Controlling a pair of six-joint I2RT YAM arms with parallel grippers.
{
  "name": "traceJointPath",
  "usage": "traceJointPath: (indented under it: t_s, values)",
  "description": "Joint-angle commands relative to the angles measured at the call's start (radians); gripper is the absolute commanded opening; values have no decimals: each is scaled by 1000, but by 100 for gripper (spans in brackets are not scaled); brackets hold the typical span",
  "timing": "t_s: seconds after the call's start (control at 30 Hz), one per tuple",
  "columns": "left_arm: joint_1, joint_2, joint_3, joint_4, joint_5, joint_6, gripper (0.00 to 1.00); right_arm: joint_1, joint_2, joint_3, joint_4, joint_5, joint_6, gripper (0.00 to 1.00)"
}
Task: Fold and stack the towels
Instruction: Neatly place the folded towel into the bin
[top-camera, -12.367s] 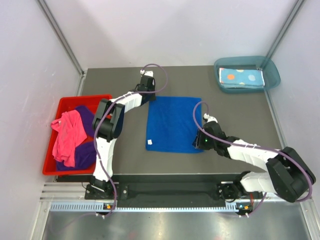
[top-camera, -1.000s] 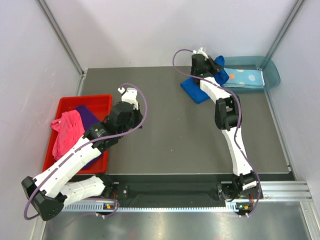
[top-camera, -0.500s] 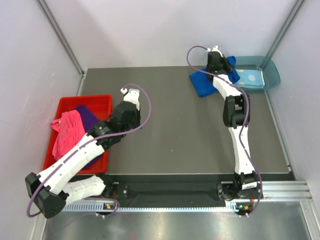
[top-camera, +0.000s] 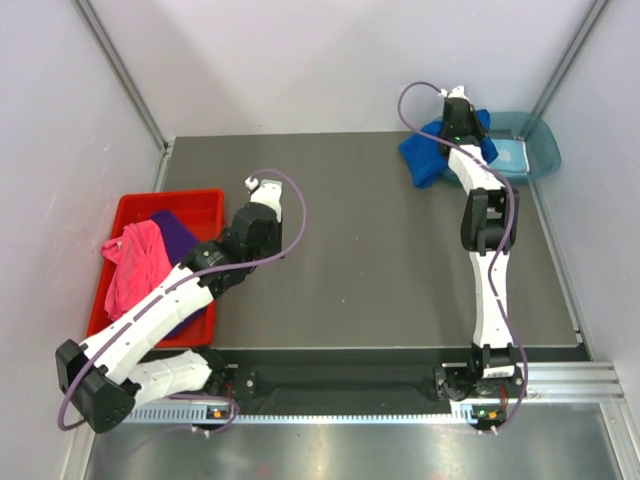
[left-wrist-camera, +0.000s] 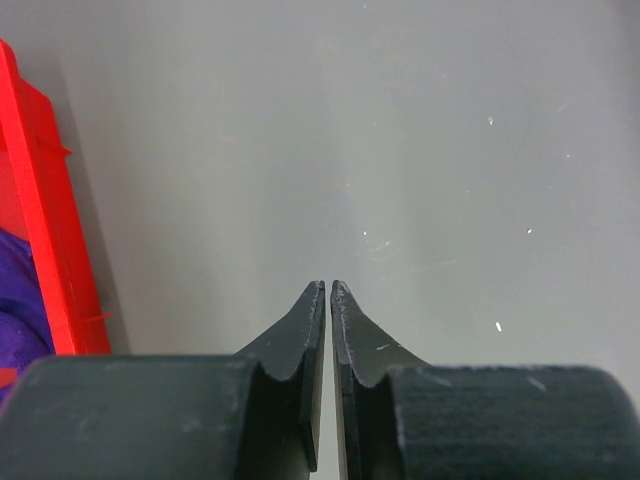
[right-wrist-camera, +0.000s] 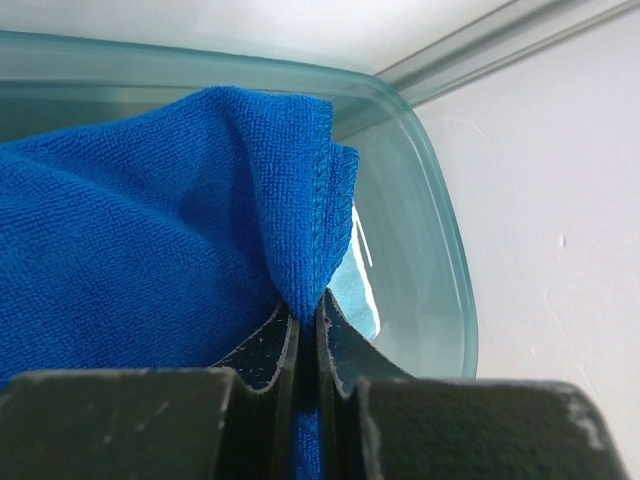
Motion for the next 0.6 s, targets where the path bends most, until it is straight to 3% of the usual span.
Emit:
traceJointPath:
  t_s: [0.0,0.57]
  values:
    - [8,3,-7,18,-2,4,11,-50,-86,-1,49,-25,20,0]
    - [19,38,-16,39,43,4,10,-119,-14,30,128,-30,-17,0]
